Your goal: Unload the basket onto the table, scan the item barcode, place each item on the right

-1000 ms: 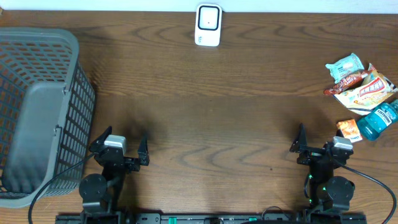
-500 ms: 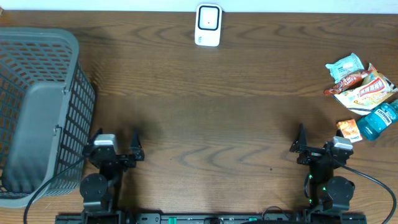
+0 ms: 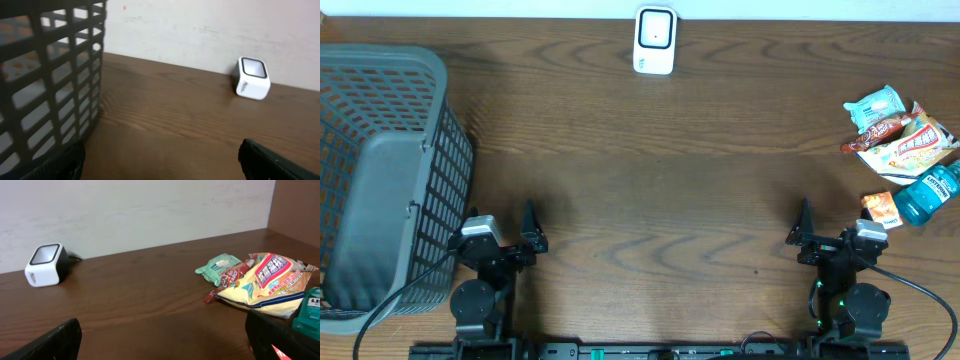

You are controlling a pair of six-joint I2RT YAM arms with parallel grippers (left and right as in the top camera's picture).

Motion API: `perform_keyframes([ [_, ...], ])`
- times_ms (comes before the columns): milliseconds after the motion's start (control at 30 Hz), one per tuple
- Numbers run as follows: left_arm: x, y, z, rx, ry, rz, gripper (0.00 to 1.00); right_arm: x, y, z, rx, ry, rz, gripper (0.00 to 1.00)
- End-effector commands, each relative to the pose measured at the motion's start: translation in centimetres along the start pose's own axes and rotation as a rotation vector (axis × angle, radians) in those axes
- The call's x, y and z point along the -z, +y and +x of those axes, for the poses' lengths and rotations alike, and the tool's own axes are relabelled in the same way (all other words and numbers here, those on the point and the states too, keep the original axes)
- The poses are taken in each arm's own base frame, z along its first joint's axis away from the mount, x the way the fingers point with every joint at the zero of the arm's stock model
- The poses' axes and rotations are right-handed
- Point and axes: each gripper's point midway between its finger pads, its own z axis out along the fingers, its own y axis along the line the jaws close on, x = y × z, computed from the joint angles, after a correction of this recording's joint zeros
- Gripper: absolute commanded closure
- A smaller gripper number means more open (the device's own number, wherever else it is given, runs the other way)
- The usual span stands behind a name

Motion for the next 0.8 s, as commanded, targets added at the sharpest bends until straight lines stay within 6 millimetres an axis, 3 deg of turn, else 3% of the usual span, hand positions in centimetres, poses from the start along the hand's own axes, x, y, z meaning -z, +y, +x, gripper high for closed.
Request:
perform_keyframes([
  [0,-0.20,0.04,1.77,-0.080,0.042,-0.002,0.02,0.00,-0.04,0.11,0.013,0.000,0.003,0.01],
  [767,-0.20,-0.17,1.74,-0.087,0.040,0.006,0.02,0.00,-0.04,0.11,0.013,0.000,0.003,0.01],
])
